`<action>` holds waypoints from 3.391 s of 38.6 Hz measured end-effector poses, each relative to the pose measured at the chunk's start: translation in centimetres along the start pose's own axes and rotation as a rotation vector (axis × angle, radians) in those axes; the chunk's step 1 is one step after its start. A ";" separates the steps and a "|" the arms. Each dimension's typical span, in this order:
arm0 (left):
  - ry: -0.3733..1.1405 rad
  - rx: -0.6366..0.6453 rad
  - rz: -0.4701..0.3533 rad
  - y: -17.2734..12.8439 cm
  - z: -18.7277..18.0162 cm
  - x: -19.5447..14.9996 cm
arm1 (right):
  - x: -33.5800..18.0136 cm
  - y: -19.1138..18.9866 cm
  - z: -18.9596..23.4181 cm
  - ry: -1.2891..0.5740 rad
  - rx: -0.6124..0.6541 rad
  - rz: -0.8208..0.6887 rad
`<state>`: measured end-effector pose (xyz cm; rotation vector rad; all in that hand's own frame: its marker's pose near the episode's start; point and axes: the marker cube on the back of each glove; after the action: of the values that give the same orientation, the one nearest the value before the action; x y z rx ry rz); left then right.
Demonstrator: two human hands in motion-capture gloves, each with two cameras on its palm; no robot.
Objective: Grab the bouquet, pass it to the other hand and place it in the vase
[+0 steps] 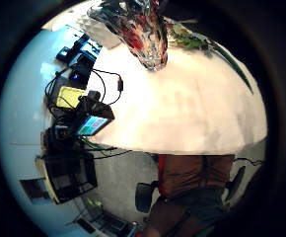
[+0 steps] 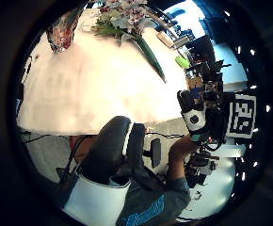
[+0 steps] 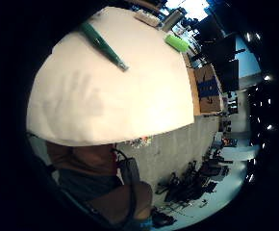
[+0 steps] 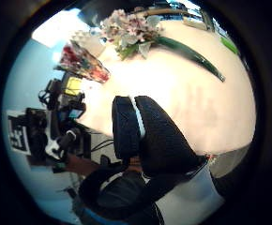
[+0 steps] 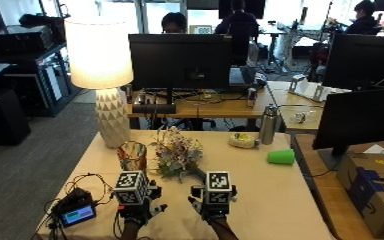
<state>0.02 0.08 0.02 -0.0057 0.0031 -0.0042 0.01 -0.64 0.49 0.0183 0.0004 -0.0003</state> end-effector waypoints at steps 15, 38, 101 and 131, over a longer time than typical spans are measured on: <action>0.004 -0.064 -0.018 0.9 -0.4 -0.1 | -0.4 0.0 -0.5 0.012 0.012 -0.007; 0.020 0.018 0.003 -0.1 -0.6 -0.5 | 1.0 -0.6 -1.2 0.032 0.040 -0.012; 0.112 0.022 -0.028 -0.6 1.2 -2.1 | 7.1 -17.3 15.0 0.091 -0.126 0.056; 0.701 0.249 0.010 -3.7 -1.3 0.6 | 5.6 -14.9 7.5 -0.461 0.239 0.028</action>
<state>0.60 -3.67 -1.30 0.2455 0.7036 0.0040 5.61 -15.69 7.72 0.2567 -0.4611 0.0231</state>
